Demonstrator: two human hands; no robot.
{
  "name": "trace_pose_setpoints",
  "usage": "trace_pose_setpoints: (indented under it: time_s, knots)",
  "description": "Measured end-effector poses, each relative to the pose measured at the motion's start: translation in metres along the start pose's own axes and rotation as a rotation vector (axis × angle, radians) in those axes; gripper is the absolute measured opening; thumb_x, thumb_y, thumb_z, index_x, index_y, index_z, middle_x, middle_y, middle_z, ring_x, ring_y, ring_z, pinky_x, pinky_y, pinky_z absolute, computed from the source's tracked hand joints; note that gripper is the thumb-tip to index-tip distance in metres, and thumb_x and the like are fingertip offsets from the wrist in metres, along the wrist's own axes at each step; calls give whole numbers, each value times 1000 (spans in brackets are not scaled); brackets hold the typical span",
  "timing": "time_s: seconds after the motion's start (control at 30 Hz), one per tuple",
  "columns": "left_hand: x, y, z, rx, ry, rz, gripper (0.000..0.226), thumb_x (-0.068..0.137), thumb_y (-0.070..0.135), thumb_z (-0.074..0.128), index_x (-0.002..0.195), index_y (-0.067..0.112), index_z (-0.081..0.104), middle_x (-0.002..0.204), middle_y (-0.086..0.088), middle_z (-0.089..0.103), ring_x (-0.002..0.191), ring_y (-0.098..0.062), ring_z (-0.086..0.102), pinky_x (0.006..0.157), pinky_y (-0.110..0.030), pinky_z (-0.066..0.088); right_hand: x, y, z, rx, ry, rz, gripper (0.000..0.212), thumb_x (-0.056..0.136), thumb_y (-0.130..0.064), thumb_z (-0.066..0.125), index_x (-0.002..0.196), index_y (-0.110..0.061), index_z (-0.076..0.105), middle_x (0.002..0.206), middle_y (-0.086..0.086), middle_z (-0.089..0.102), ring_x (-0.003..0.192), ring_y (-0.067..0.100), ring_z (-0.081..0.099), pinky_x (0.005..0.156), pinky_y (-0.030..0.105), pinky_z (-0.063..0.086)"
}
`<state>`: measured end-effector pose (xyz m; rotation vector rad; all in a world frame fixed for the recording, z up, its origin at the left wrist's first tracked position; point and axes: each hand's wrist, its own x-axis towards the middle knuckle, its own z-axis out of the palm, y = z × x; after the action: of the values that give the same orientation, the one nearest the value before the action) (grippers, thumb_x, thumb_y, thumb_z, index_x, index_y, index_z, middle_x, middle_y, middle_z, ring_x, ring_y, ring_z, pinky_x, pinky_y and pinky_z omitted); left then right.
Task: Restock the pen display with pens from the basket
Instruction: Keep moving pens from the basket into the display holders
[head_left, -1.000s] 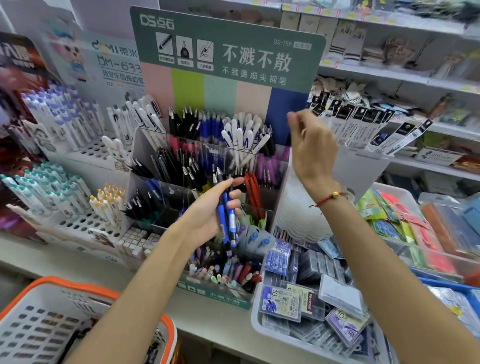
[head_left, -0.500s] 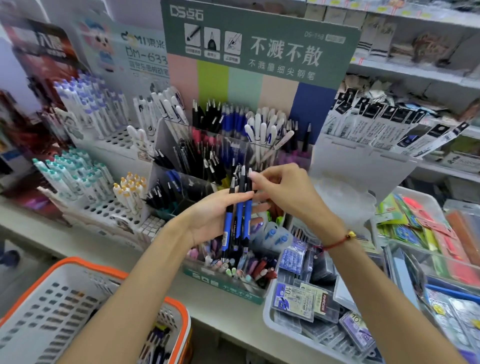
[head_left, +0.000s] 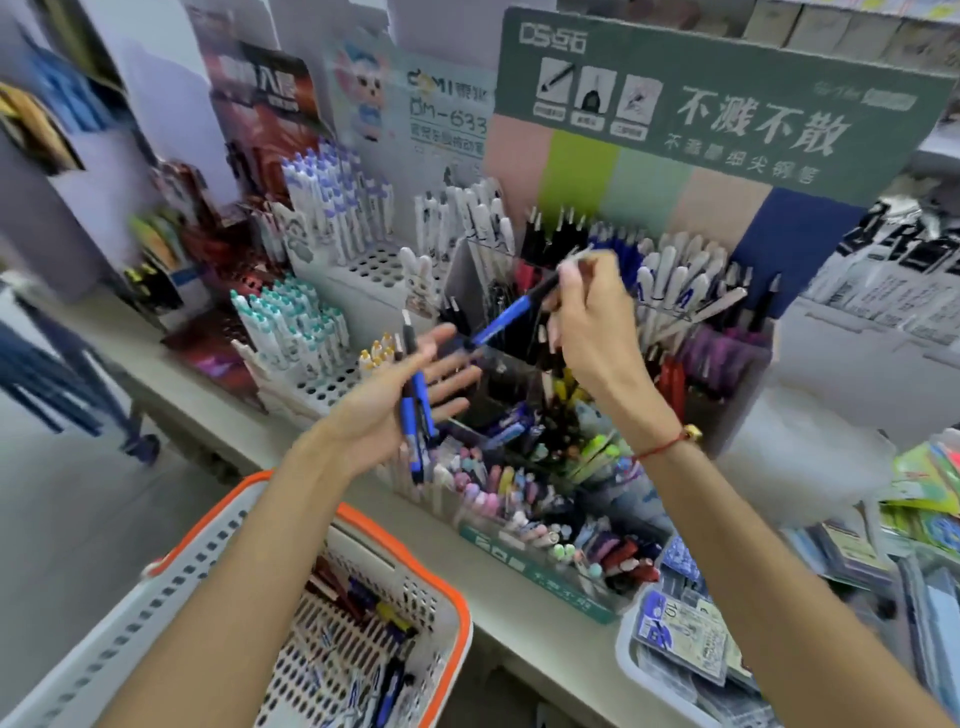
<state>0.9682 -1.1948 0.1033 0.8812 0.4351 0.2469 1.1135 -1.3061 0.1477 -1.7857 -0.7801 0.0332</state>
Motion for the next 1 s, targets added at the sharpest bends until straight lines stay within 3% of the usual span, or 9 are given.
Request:
trace_pose_setpoints:
  time_s: [0.13,0.23,0.37,0.53,0.67,0.77,0.87,0.93,1.0]
  knots:
    - [1,-2,-34,-180,150,52,24,105,21,32,111,22,55,58,10,43,40,-1,37,43,-12,34,12,1,29,-448,178,-301,16,105,-21,36,107,-10,48,67,-2,52,54,22,45,54,33,21]
    - [0,-8,-41,-259,147,24,12,98,13,39,97,13,51,56,7,33,41,-3,27,41,-15,20,21,17,55,-618,160,-471,14,101,-14,47,102,-4,57,73,12,60,65,33,53,58,34,28]
    - [2,-15,-40,-341,94,1,8,75,14,42,79,16,36,63,4,35,47,-6,28,43,-16,23,29,33,63,-780,-50,-467,17,98,-15,52,103,-6,65,102,13,62,96,33,53,78,41,42]
    - [2,-20,-32,-208,113,-61,15,94,12,35,79,15,37,63,3,38,50,-6,28,44,-16,27,41,15,58,-987,-239,-422,35,92,-42,61,109,-12,71,121,11,57,117,32,46,96,41,35]
    - [3,-19,-23,-93,76,-59,17,99,15,37,91,10,51,65,3,43,53,-8,31,49,-19,29,29,-6,54,-779,-188,-432,42,91,-53,57,111,-18,69,102,3,56,98,23,49,79,34,33]
    - [2,-15,-15,-6,8,-59,24,100,17,35,98,8,57,69,2,40,57,-9,30,58,-23,25,10,-16,55,-686,-420,-378,38,90,-57,56,98,-26,77,72,-9,45,85,17,43,74,33,30]
    - [1,-11,-9,44,-73,-46,25,99,18,39,100,9,62,72,1,44,60,-9,35,62,-25,29,10,-18,53,-519,-584,-246,29,93,-41,62,100,-18,77,66,-12,54,71,11,51,73,30,40]
    - [2,-6,-9,93,-84,-5,28,98,21,42,111,9,64,78,1,58,67,-10,51,70,-23,44,13,-19,48,-317,-529,-147,25,95,-31,61,101,-11,75,76,-8,65,67,-1,56,66,19,43]
    - [5,-2,-12,111,-59,35,34,102,24,38,123,10,60,104,-2,71,95,-12,66,91,-25,51,14,-17,42,-136,-273,-117,21,98,-24,56,99,-9,71,83,-6,65,65,-11,56,61,8,39]
